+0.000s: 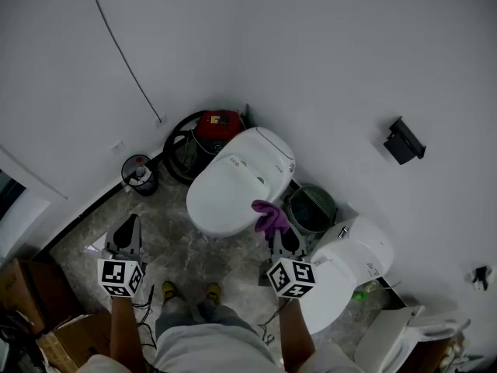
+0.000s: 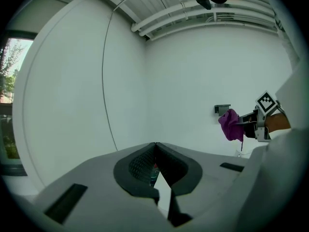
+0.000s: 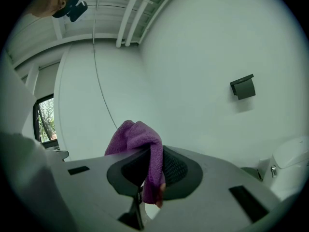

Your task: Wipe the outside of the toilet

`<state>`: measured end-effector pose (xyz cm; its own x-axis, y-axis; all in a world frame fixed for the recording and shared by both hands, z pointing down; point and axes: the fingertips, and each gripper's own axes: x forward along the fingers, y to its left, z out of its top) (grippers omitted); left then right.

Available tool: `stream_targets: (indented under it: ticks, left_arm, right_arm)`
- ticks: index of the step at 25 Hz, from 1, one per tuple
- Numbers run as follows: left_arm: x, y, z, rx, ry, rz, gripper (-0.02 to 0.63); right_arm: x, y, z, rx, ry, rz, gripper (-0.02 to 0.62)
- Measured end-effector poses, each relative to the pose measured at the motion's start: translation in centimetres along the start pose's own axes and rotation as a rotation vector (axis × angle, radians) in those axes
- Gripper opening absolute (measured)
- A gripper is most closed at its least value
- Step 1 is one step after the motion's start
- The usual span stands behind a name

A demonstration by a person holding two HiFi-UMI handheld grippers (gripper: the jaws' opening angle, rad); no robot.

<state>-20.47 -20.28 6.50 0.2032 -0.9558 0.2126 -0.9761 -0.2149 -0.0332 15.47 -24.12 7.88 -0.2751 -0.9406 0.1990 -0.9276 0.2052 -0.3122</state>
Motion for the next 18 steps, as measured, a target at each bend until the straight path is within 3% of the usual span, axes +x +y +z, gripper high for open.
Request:
stream_targets:
  ticks: [5,18]
  left_arm:
    - [-0.4,0.5,1.5,-0.007,-0.022,-0.028,0.017]
    - [-0.9,3.1,5.7,0.065,-0.076,-0.109,0.017]
  right_arm:
    - [-1.0,1.1,1.4,-0.003,-0.016,-0.015,0.063]
    - [-2.6,5.1,2.7,0.016,-0.060,-0.079,0.061]
